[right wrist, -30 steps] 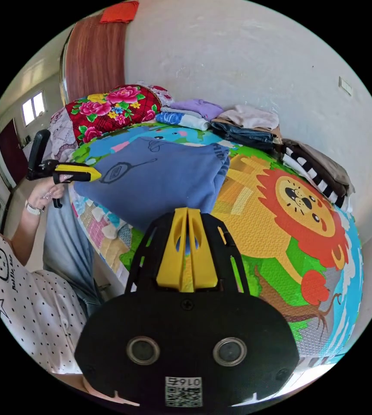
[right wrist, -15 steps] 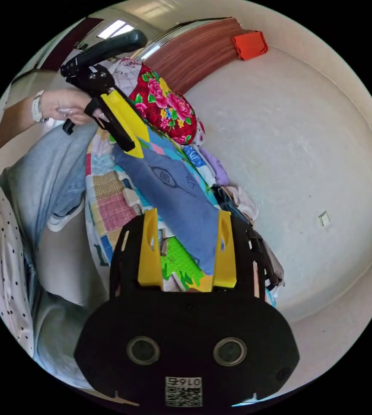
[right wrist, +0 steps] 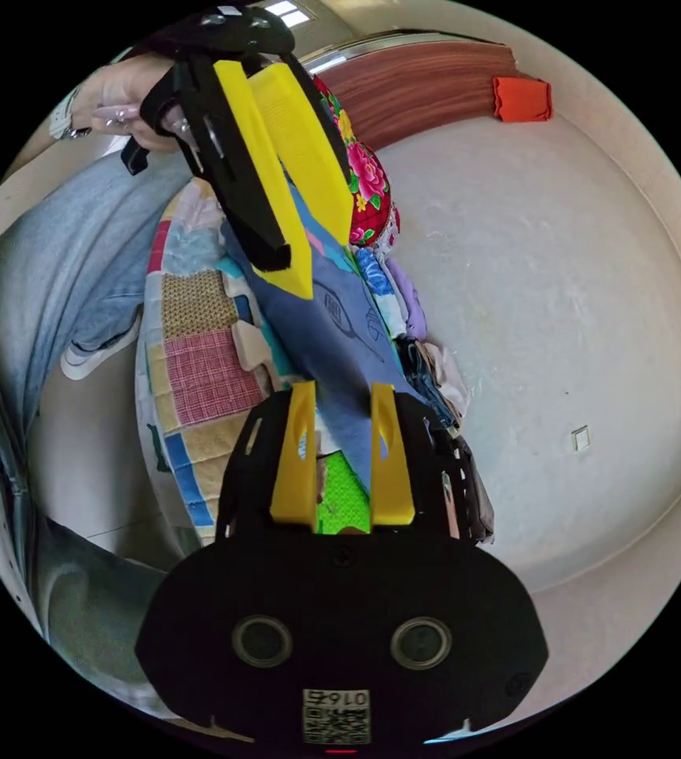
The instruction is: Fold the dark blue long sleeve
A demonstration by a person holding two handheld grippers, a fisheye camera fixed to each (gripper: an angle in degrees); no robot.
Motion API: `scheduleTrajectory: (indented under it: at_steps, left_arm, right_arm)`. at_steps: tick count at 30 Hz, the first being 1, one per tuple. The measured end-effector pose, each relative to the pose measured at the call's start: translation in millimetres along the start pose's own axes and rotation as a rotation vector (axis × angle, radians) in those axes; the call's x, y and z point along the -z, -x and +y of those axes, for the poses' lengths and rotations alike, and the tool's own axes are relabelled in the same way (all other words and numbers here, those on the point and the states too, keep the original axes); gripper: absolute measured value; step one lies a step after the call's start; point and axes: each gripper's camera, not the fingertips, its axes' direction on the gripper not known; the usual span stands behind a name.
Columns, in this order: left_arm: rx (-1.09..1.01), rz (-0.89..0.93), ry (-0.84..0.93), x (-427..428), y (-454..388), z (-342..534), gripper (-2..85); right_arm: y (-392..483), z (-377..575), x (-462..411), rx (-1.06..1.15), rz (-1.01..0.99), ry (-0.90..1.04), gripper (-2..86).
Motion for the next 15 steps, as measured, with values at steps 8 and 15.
scheduleTrajectory:
  at_steps: [8,15]
  left_arm:
    - [-0.193,-0.298,0.158,-46,-64,-28,14.0]
    - [-0.333,-0.544,0.285,-91,-81,-60,7.9]
  right_arm:
    - [-58,-8,3,-0.221,-0.267,0.008,5.9]
    - [-51,-15,26,-0.132,-0.285,-0.084,5.9]
